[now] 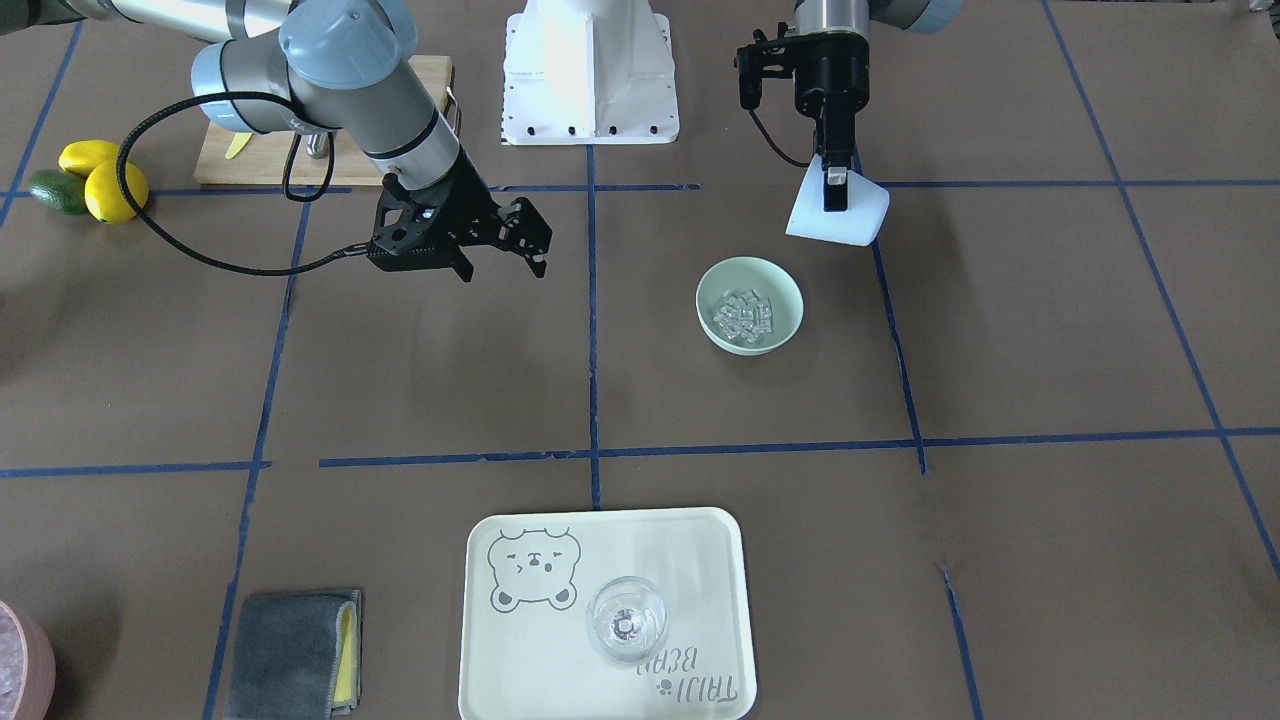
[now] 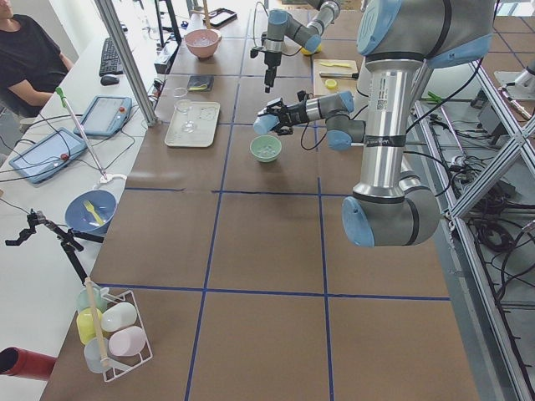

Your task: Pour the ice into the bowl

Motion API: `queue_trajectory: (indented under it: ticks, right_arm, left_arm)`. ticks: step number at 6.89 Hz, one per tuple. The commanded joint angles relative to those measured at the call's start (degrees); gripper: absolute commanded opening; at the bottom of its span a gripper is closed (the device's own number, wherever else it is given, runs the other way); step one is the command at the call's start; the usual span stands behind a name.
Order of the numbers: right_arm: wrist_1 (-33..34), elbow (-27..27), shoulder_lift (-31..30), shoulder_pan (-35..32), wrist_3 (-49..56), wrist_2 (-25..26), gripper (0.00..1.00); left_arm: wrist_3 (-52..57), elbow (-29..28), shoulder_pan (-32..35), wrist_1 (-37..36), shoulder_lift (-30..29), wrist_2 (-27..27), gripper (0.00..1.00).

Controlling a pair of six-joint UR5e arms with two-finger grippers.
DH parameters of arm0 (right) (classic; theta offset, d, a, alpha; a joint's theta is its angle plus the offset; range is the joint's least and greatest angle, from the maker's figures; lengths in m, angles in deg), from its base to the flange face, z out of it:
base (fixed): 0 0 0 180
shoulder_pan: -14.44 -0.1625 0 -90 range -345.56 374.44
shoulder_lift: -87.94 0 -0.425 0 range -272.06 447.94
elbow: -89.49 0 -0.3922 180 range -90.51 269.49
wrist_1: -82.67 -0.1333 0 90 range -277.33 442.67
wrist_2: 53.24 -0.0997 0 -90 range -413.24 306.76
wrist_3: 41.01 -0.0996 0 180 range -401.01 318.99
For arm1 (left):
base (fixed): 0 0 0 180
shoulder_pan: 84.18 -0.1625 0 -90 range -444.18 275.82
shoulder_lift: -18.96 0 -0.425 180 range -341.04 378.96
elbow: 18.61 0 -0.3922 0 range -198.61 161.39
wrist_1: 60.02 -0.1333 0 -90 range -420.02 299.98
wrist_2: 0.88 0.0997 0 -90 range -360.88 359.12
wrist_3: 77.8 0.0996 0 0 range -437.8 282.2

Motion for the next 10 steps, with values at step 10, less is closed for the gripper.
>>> queue_trajectory:
  ticks: [10]
  right_arm:
    - [0.1, -0.2, 0.2, 0.2, -0.2, 0.2, 1.00]
  left_arm:
    - [-62.8, -18.0, 3.7, 59.6, 30.7, -13.4, 0.00]
